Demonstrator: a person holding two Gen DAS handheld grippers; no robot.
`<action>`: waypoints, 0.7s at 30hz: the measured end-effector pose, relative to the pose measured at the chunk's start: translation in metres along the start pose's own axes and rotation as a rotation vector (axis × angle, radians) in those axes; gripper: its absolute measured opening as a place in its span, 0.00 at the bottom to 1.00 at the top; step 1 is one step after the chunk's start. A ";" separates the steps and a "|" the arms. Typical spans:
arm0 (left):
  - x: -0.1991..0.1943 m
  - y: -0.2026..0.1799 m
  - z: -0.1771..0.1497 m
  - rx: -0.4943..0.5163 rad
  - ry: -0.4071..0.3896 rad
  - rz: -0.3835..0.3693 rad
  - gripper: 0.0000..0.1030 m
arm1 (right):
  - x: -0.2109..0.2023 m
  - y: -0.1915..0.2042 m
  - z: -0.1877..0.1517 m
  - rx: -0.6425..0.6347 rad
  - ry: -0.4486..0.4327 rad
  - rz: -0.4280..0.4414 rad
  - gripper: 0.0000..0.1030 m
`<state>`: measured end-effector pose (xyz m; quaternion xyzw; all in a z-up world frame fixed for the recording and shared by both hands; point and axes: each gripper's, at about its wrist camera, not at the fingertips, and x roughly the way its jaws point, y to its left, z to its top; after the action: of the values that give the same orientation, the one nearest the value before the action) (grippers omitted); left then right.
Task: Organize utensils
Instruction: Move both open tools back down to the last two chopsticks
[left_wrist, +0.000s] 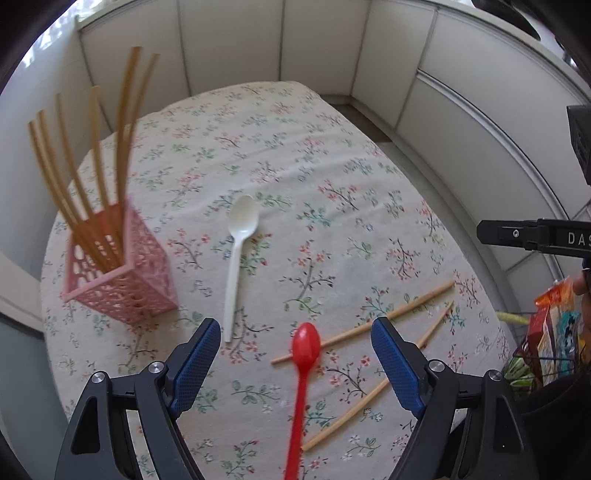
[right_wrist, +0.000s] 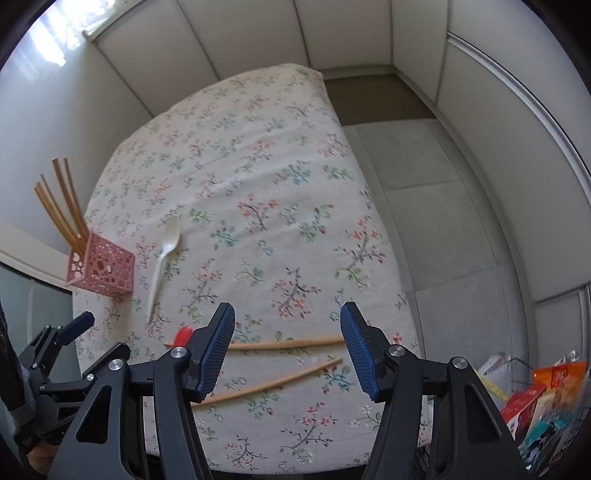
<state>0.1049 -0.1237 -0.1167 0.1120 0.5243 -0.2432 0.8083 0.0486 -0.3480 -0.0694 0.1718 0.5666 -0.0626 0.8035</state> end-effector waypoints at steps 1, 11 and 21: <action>0.008 -0.009 0.002 0.026 0.019 -0.005 0.83 | 0.004 -0.009 -0.002 0.026 0.021 -0.008 0.61; 0.082 -0.094 0.021 0.343 0.105 -0.074 0.54 | 0.015 -0.065 -0.030 0.180 0.107 -0.130 0.61; 0.108 -0.126 0.029 0.434 0.152 -0.224 0.22 | 0.029 -0.094 -0.043 0.252 0.162 -0.146 0.61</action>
<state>0.0997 -0.2743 -0.1927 0.2422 0.5283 -0.4289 0.6915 -0.0074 -0.4181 -0.1285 0.2341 0.6283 -0.1773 0.7204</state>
